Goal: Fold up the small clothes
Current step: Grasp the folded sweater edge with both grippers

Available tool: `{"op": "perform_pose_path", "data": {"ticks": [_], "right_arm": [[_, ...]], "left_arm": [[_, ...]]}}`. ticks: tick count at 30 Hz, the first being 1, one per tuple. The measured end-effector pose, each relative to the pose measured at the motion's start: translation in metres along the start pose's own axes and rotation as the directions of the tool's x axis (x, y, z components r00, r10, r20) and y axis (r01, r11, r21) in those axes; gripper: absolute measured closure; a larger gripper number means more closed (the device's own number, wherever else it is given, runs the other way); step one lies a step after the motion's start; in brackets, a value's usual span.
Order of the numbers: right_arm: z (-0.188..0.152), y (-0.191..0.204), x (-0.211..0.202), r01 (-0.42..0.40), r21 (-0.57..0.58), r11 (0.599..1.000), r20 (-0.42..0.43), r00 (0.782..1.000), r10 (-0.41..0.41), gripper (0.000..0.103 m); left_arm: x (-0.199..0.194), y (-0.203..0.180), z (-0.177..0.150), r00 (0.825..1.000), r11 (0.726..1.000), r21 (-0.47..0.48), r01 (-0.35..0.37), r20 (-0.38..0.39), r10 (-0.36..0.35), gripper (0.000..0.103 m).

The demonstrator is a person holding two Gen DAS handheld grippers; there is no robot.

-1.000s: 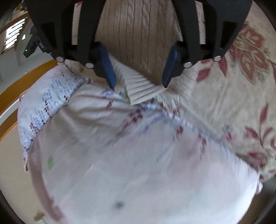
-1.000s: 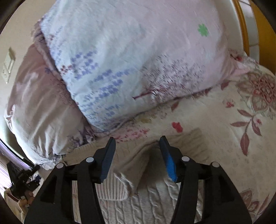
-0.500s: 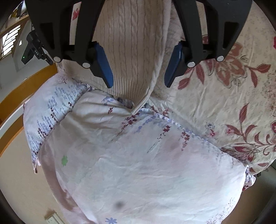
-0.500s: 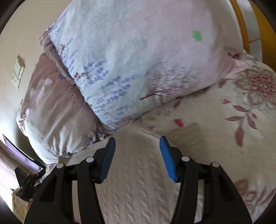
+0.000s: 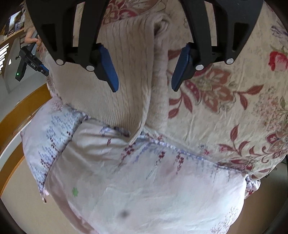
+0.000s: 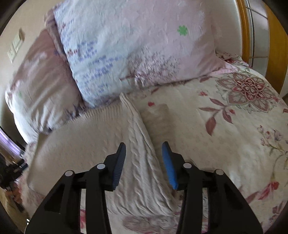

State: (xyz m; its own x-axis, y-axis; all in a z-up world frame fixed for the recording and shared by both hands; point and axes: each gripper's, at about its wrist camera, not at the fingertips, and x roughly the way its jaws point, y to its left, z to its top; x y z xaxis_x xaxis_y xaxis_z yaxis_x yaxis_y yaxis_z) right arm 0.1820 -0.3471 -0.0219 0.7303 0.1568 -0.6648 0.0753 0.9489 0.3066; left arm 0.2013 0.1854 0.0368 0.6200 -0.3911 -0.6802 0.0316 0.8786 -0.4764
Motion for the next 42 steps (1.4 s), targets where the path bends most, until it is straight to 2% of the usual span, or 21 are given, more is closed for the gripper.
{"op": "perform_pose_path", "data": {"ticks": [3,6,7,8,10,12,13,15,23,28,30,31,32,33,37,38,39,42], "right_arm": [[-0.009,0.003,0.01,0.014,-0.043,0.999,-0.048,0.999,-0.016,0.064],[-0.015,0.009,0.012,0.042,-0.1,0.994,-0.049,0.998,-0.047,0.074],[-0.016,0.01,0.011,0.045,-0.113,0.993,-0.045,0.998,-0.051,0.085],[-0.017,0.011,0.01,0.038,-0.12,0.992,-0.045,0.998,-0.044,0.088],[-0.019,0.013,0.005,0.031,-0.133,0.991,-0.035,0.999,-0.036,0.09],[-0.02,0.016,0.001,0.035,-0.141,0.989,-0.023,0.999,-0.039,0.091],[-0.021,0.016,-0.003,0.029,-0.144,0.989,0.012,1.0,-0.028,0.092],[-0.02,0.015,-0.009,0.024,-0.133,0.991,0.025,0.999,-0.021,0.092],[-0.027,0.01,-0.032,0.021,-0.114,0.993,0.056,0.998,-0.015,0.095],[-0.024,0.004,-0.017,0.018,-0.099,0.995,0.016,1.0,-0.016,0.094],[-0.022,0.003,-0.01,0.017,-0.085,0.996,-0.005,1.0,-0.017,0.094],[-0.021,0.003,-0.008,0.013,-0.081,0.997,-0.014,1.0,-0.015,0.089],[-0.021,0.003,-0.006,0.01,-0.076,0.997,-0.019,1.0,-0.011,0.086],[-0.022,0.003,-0.006,0.006,-0.074,0.997,-0.02,1.0,-0.007,0.085],[-0.023,0.003,-0.006,0.001,-0.077,0.997,-0.01,1.0,-0.002,0.084],[-0.024,0.002,-0.007,0.002,-0.077,0.997,-0.007,1.0,-0.003,0.086],[-0.024,0.001,-0.007,0.008,-0.072,0.997,-0.001,1.0,-0.008,0.09],[-0.022,-0.004,-0.016,-0.012,-0.035,0.999,0.026,1.0,0.013,0.094]], "left_arm": [[0.003,-0.001,-0.009,1.0,1.0,0.019,-0.024,-0.017,0.024,0.049],[0.008,-0.007,-0.017,0.998,0.996,0.066,-0.054,-0.034,0.056,0.053],[0.01,-0.008,-0.019,0.997,0.995,0.079,-0.061,-0.039,0.064,0.054],[0.012,-0.009,-0.021,0.996,0.994,0.089,-0.067,-0.046,0.071,0.059],[0.015,-0.011,-0.025,0.994,0.99,0.108,-0.087,-0.053,0.093,0.067],[0.014,-0.012,-0.027,0.993,0.987,0.124,-0.1,-0.045,0.107,0.081],[0.014,-0.012,-0.027,0.994,0.988,0.122,-0.095,-0.046,0.102,0.083],[0.01,-0.009,-0.026,0.996,0.992,0.101,-0.074,-0.044,0.079,0.087],[-0.007,-0.007,-0.028,0.998,0.993,0.109,-0.044,-0.032,0.048,0.092],[-0.008,-0.01,-0.032,0.998,0.989,0.136,-0.05,-0.018,0.053,0.095],[-0.008,-0.012,-0.032,0.999,0.991,0.131,-0.038,-0.02,0.041,0.093],[-0.007,-0.013,-0.032,0.999,0.99,0.135,-0.037,-0.02,0.04,0.091],[-0.007,-0.015,-0.033,0.999,0.989,0.142,-0.036,-0.022,0.04,0.085],[-0.007,-0.016,-0.033,0.999,0.989,0.145,-0.036,-0.021,0.039,0.083],[-0.004,-0.019,-0.034,0.999,0.988,0.149,-0.032,-0.026,0.037,0.083],[-0.003,-0.018,-0.034,0.999,0.989,0.144,-0.034,-0.028,0.038,0.087],[-0.002,-0.017,-0.034,0.999,0.99,0.139,-0.035,-0.034,0.04,0.095],[-0.002,-0.011,-0.033,0.998,0.993,0.115,-0.034,-0.045,0.039,0.096]]}}
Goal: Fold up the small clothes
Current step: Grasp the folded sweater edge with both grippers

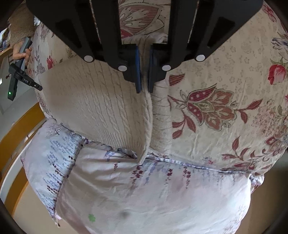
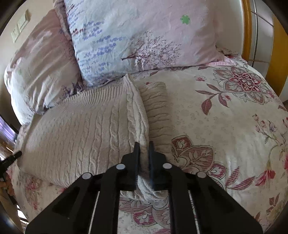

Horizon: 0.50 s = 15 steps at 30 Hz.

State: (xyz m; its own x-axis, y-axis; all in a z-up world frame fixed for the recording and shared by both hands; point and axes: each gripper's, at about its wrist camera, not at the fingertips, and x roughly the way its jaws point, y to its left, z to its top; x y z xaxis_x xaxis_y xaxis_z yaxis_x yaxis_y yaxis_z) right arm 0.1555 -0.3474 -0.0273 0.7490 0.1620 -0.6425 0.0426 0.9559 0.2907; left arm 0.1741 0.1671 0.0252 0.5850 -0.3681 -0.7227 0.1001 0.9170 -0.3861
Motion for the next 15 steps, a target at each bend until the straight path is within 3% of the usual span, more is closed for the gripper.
{"op": "perform_pose_path", "data": {"ticks": [4,10,15], "right_arm": [[0.001,-0.005,-0.018,-0.031,0.037,0.999,0.037,0.999,0.03,0.095],[-0.01,-0.006,-0.023,-0.005,0.046,0.999,-0.002,1.0,0.005,0.095],[-0.014,-0.006,0.002,0.089,0.006,0.996,-0.074,0.993,-0.088,0.095]], "left_arm": [[-0.008,0.009,0.001,0.999,0.999,-0.035,0.04,0.0,-0.04,0.097],[-0.016,0.012,-0.008,0.998,0.998,-0.016,0.067,-0.021,-0.067,0.098],[-0.009,0.015,-0.014,0.999,1.0,-0.001,0.03,-0.029,-0.03,0.098]]}}
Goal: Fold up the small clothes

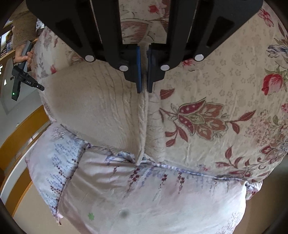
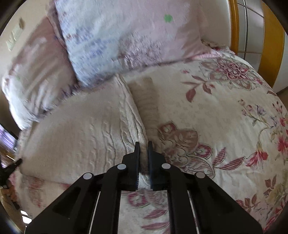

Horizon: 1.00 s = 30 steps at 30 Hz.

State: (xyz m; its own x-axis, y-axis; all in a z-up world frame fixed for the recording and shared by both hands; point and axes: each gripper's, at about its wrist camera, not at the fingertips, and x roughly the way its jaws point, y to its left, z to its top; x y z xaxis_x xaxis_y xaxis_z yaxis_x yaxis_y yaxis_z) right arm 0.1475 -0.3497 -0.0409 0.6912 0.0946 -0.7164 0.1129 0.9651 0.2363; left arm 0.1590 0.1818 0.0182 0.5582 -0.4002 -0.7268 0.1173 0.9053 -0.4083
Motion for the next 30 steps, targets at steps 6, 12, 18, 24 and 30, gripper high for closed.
{"op": "perform_pose_path", "data": {"ticks": [6,12,18,24,30], "right_arm": [[-0.002,0.011,0.0,0.065,-0.054,0.996,0.011,0.998,-0.065,0.093],[0.004,0.019,-0.018,0.107,-0.072,0.992,0.087,0.991,-0.101,0.06],[0.006,0.046,-0.026,0.04,-0.154,0.987,0.161,0.987,-0.015,0.06],[0.007,0.086,-0.003,0.008,-0.257,0.967,0.104,0.994,0.019,0.06],[0.002,0.074,0.024,-0.02,-0.192,0.981,0.026,0.999,0.025,0.046]], "left_arm": [[0.003,-0.001,-0.001,1.0,1.0,-0.002,-0.008,-0.004,0.007,0.09],[-0.012,-0.014,0.009,0.998,0.999,0.023,-0.033,0.063,0.032,0.063],[-0.007,-0.044,0.014,0.995,0.993,0.116,-0.028,0.102,0.016,0.053],[0.016,-0.057,0.017,0.997,0.99,0.134,-0.051,0.067,0.042,0.05],[0.03,-0.042,0.013,0.997,0.993,0.104,-0.06,0.044,0.055,0.05]]}}
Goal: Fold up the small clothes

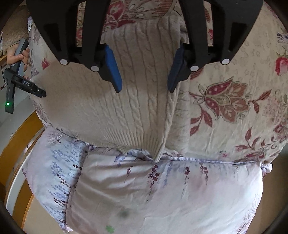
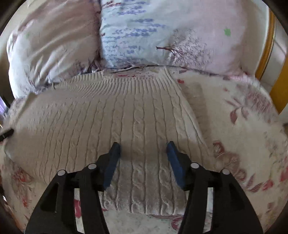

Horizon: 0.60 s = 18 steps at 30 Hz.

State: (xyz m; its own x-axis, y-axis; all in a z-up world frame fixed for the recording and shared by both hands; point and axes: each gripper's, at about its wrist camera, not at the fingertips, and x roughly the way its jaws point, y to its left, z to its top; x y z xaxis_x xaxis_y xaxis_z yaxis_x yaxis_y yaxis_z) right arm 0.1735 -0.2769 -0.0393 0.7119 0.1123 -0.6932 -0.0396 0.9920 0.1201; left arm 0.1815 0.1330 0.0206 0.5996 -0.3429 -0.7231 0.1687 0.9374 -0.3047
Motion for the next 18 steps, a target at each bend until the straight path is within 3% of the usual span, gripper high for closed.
{"op": "perform_pose_path", "data": {"ticks": [5,9,13,18], "right_arm": [[-0.007,0.009,-0.003,0.044,-0.063,0.997,-0.031,0.998,-0.046,0.043],[0.001,0.027,-0.009,0.112,-0.104,0.988,-0.052,0.992,-0.118,0.04],[0.014,0.047,-0.015,0.045,-0.12,0.992,0.001,0.999,-0.046,0.029],[0.025,0.077,-0.003,0.01,-0.159,0.987,0.029,1.0,-0.005,0.029]], "left_arm": [[0.0,-0.006,-0.004,0.999,0.999,0.033,-0.018,0.032,0.017,0.045],[-0.013,0.007,0.004,0.995,0.993,-0.081,0.088,0.042,-0.085,0.039],[-0.023,0.03,0.016,0.993,0.976,-0.189,0.107,0.076,-0.094,0.033],[-0.015,0.056,0.026,0.992,0.944,-0.307,0.125,0.062,-0.111,0.031]]}}
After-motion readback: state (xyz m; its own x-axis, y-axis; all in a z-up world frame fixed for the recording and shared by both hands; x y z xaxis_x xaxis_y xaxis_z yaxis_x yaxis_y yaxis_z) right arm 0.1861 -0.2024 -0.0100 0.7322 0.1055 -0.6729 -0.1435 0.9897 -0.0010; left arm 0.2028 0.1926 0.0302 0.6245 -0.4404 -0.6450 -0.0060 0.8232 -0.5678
